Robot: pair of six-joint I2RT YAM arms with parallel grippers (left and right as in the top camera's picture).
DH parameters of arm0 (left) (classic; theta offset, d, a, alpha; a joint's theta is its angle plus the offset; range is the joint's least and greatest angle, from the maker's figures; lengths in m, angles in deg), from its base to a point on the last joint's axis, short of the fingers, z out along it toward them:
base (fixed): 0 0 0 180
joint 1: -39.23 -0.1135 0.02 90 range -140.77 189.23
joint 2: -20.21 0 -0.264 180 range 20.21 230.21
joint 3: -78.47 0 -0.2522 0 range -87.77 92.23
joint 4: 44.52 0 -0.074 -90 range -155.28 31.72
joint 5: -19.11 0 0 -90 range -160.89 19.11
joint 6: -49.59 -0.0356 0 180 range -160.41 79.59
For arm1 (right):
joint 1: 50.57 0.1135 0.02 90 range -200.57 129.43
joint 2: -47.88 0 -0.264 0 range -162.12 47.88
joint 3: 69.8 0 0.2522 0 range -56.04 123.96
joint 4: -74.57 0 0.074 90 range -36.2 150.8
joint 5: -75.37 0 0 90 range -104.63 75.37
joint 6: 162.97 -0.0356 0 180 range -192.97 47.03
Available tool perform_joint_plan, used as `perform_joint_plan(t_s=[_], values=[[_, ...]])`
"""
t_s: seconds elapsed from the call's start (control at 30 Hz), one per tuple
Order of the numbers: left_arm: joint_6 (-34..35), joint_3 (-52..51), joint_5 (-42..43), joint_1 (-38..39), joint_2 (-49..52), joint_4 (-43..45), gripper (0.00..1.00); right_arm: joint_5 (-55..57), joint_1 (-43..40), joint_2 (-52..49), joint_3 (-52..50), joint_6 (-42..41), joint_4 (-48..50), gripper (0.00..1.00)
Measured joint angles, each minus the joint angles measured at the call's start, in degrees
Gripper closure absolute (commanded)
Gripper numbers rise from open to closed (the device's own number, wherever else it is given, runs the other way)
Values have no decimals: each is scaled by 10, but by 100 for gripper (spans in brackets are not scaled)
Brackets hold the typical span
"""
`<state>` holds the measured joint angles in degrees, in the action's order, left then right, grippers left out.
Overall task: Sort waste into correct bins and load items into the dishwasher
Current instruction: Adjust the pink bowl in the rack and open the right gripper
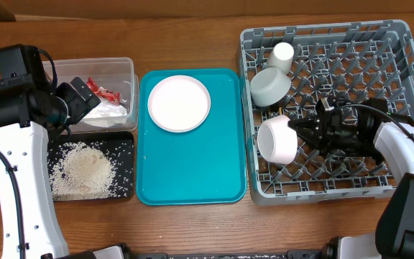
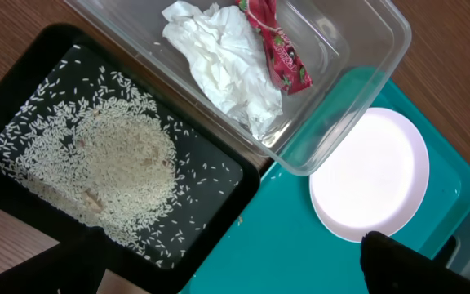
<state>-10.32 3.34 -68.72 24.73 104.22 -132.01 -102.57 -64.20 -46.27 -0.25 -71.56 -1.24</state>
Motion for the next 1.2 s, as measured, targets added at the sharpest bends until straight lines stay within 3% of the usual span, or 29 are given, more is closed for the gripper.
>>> perform_joint_plan(t_s=[0.47, 1.2], values=[[0, 0, 0, 0, 0, 0, 0, 0, 0, 0, -11, 75, -40, 96], [0, 0, 0, 0, 0, 0, 0, 6, -2, 0, -48, 83, 129, 91]])
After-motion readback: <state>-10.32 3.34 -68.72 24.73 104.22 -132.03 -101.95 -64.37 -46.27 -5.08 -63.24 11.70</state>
